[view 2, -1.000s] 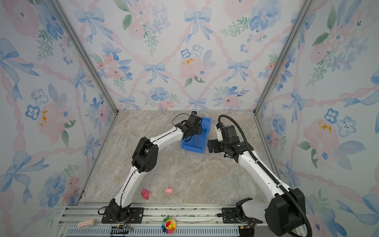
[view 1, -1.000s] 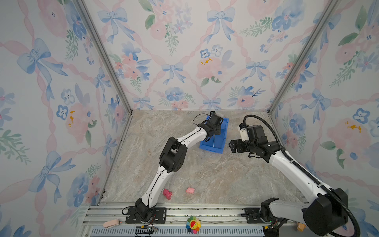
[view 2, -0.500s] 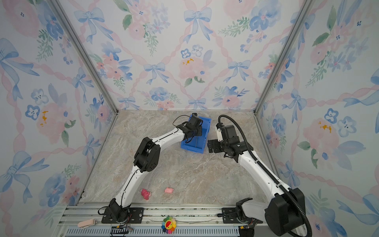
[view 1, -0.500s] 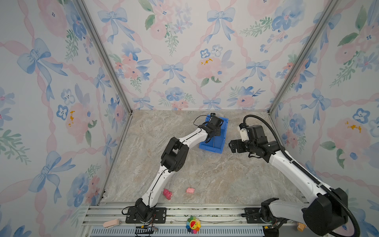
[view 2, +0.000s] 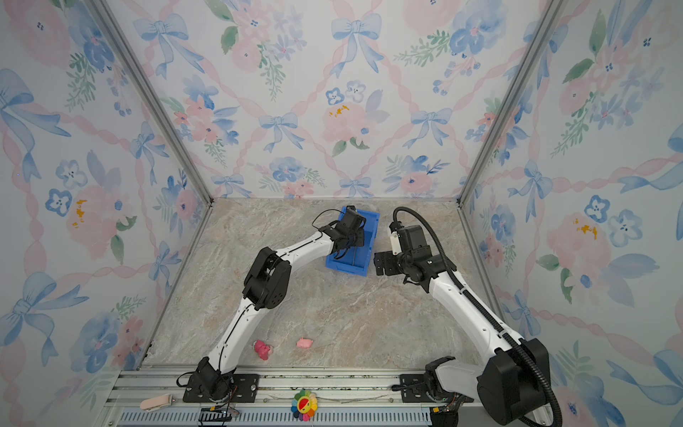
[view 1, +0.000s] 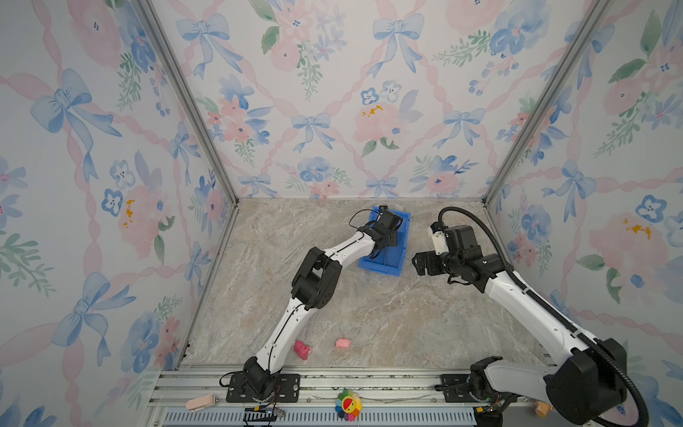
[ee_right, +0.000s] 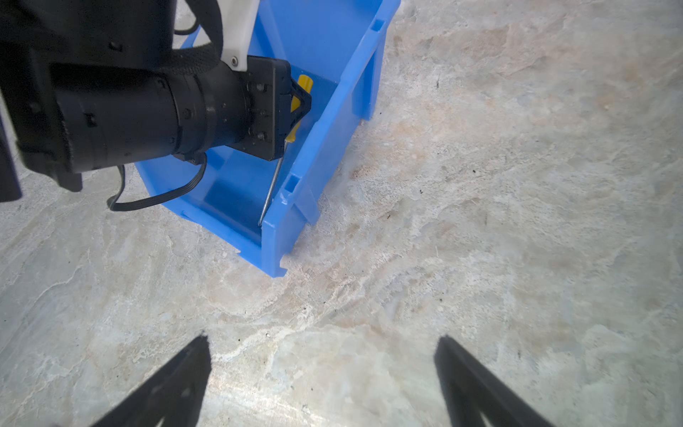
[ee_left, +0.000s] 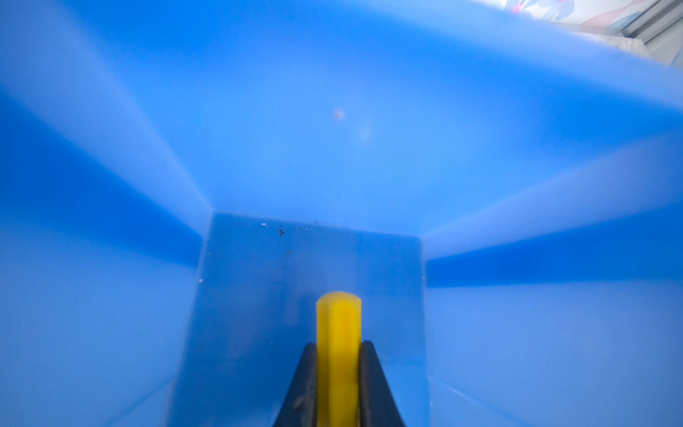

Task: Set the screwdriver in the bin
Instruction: 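Lower the screwdriver into the blue bin and open the left gripper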

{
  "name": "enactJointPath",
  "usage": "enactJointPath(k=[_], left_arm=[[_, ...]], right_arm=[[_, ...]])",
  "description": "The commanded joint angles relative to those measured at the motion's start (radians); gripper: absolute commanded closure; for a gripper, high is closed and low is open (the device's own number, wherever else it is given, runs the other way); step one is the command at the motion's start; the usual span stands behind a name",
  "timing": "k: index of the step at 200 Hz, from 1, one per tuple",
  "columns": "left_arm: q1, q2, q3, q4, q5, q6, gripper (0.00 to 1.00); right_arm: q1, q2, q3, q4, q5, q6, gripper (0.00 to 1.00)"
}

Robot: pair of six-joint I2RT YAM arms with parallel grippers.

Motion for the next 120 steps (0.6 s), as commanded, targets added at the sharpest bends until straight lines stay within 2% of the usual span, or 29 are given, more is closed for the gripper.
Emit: enactJointPath(k=[1,41,120], left_arm=[[-0.004,0.013,0.024,-0.010,0.003,-0.005,0.77],[-0.004,0.002,0.029,-0.009,0.006,-0.005,0.67],[-0.009,-0.084,0.016,-0.010,-0.002,0.010,0.64]], right_arm=[[-0.007,-0.004,-0.007,0.011,0.003,-0.012,0.03],[-0.008,-0.009,-0.007,0.012,0.005,-0.011,0.03],[-0.007,-0.023,-0.008,0.018,0.010,-0.014,0.03]])
